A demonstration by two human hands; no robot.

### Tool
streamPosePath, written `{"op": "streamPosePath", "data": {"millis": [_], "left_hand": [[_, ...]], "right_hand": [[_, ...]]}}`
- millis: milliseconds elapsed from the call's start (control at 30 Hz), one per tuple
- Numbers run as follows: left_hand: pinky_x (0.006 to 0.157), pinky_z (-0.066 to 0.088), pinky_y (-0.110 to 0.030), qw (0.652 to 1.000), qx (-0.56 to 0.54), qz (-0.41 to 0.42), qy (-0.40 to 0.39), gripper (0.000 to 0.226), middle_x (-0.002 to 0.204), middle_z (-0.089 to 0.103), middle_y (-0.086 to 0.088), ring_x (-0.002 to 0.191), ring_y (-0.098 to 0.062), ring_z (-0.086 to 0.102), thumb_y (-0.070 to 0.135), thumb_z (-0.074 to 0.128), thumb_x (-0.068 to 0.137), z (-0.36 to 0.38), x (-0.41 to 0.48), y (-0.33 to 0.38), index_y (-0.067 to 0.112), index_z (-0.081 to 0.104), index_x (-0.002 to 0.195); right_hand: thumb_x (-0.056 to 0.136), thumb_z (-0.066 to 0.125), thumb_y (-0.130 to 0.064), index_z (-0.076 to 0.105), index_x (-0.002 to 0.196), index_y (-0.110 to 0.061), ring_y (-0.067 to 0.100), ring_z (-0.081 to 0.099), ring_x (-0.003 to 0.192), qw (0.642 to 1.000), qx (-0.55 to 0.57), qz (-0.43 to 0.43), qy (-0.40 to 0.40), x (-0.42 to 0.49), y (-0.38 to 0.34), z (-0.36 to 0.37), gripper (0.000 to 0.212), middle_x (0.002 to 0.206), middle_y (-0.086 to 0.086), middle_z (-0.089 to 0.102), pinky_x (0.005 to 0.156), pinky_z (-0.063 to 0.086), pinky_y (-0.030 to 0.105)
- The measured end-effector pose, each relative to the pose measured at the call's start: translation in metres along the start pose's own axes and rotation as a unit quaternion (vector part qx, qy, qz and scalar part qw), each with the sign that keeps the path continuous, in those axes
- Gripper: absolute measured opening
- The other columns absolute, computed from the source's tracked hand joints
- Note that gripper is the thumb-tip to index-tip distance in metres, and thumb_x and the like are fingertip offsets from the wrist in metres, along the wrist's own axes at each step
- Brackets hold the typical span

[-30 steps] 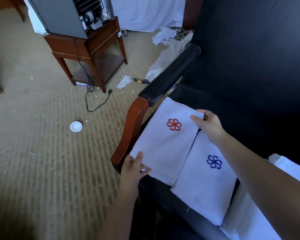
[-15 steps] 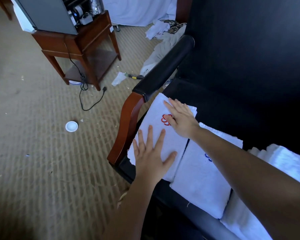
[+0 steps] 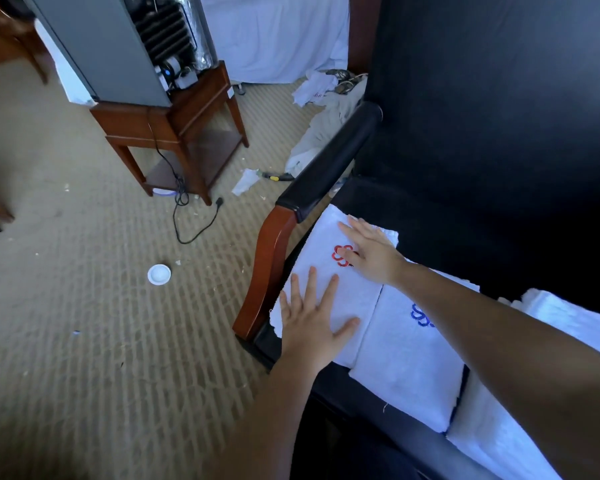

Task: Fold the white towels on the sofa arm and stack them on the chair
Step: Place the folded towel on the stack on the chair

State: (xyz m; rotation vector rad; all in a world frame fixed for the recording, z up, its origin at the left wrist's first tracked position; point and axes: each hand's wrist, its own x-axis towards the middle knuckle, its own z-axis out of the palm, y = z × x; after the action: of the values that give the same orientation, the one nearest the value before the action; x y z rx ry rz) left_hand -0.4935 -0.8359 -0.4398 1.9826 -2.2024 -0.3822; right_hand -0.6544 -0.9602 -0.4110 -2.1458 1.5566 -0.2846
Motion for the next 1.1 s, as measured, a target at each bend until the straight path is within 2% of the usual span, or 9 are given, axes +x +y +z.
{"op": "streamPosePath", "data": {"millis": [67,167,267,367,433,600,767,933,1100], "left_hand": [[0.116,-0.008,-0.050,1.000,0.018,0.000,0.017,0.084,0.163,-0.006,0.002,0.149,-0.031,-0.009,0.075,0.020,0.080,-0.010,-0.017,-0.002,0.037,0.009,0.154],[0.107,0.030,-0.056,0.997,0.068,-0.007,0.037,0.077,0.154,0.036,-0.008,0.139,-0.038,0.037,0.067,0.036,0.083,-0.017,-0.049,-0.001,0.028,0.033,0.149],[0.095,0.046,-0.054,0.993,0.103,0.011,0.062,0.070,0.142,0.053,-0.009,0.124,-0.035,0.055,0.062,0.039,0.082,-0.036,-0.079,0.002,0.024,0.044,0.141],[0.082,0.056,-0.049,0.988,0.120,0.003,0.092,0.065,0.124,0.066,-0.009,0.102,-0.029,0.069,0.048,0.073,0.071,-0.065,-0.104,0.006,0.018,0.062,0.127],[0.080,0.058,-0.047,0.988,0.114,-0.009,0.107,0.069,0.119,0.068,-0.009,0.098,-0.028,0.069,0.041,0.085,0.063,-0.087,-0.124,0.009,0.016,0.065,0.124],[0.080,0.052,-0.042,0.978,0.085,-0.011,0.188,0.052,0.113,0.067,-0.004,0.095,-0.027,0.066,0.035,0.075,0.075,-0.141,-0.180,0.018,0.014,0.064,0.121],[0.095,0.038,-0.038,0.975,0.100,-0.031,0.195,0.035,0.118,0.063,-0.002,0.111,-0.026,0.055,0.040,0.046,0.096,-0.173,-0.250,0.023,0.019,0.054,0.124],[0.099,0.033,-0.036,0.969,0.074,-0.082,0.220,0.038,0.126,0.059,0.002,0.122,-0.022,0.048,0.043,0.043,0.098,-0.172,-0.326,0.009,0.023,0.053,0.128],[0.097,0.035,-0.037,0.954,0.039,-0.149,0.258,0.038,0.123,0.063,0.001,0.117,-0.023,0.053,0.039,0.049,0.097,-0.169,-0.381,-0.014,0.020,0.056,0.130]], "right_hand": [[0.100,0.045,-0.042,0.023,0.153,-0.026,0.010,0.008,0.148,0.998,0.055,0.009,0.033,-0.026,-0.007,-0.015,0.060,0.161,-0.007,0.016,0.120,0.008,0.027],[0.096,0.051,-0.045,0.029,0.151,-0.022,0.012,0.022,0.145,0.996,0.056,0.006,0.076,-0.071,-0.014,-0.029,0.064,0.157,-0.004,0.030,0.118,0.018,0.026],[0.096,0.051,-0.044,0.030,0.151,-0.021,0.016,0.030,0.142,0.996,0.009,0.006,0.085,-0.113,-0.027,-0.034,0.063,0.154,-0.002,0.035,0.113,0.025,0.025],[0.097,0.049,-0.045,0.031,0.150,-0.020,0.020,0.036,0.137,0.994,-0.014,0.029,0.103,-0.152,-0.051,-0.041,0.061,0.151,-0.001,0.040,0.104,0.037,0.030],[0.098,0.048,-0.044,0.033,0.149,-0.019,0.023,0.040,0.135,0.992,-0.035,0.027,0.121,-0.177,-0.071,-0.045,0.059,0.148,0.002,0.044,0.101,0.041,0.033],[0.097,0.050,-0.043,0.043,0.143,-0.016,0.028,0.051,0.121,0.981,-0.067,-0.009,0.182,-0.234,-0.124,-0.048,0.054,0.137,0.005,0.055,0.093,0.047,0.040],[0.092,0.058,-0.042,0.056,0.132,-0.012,0.032,0.056,0.113,0.964,-0.113,-0.067,0.231,-0.295,-0.170,-0.040,0.049,0.130,0.008,0.059,0.090,0.043,0.042],[0.089,0.064,-0.040,0.064,0.121,-0.015,0.030,0.058,0.109,0.963,0.018,-0.086,0.254,-0.353,-0.213,-0.012,0.041,0.121,0.004,0.066,0.089,0.045,0.040],[0.088,0.067,-0.036,0.067,0.116,-0.014,0.027,0.061,0.102,0.956,0.067,-0.139,0.249,-0.372,-0.246,0.010,0.035,0.111,0.003,0.070,0.085,0.046,0.037]]}}
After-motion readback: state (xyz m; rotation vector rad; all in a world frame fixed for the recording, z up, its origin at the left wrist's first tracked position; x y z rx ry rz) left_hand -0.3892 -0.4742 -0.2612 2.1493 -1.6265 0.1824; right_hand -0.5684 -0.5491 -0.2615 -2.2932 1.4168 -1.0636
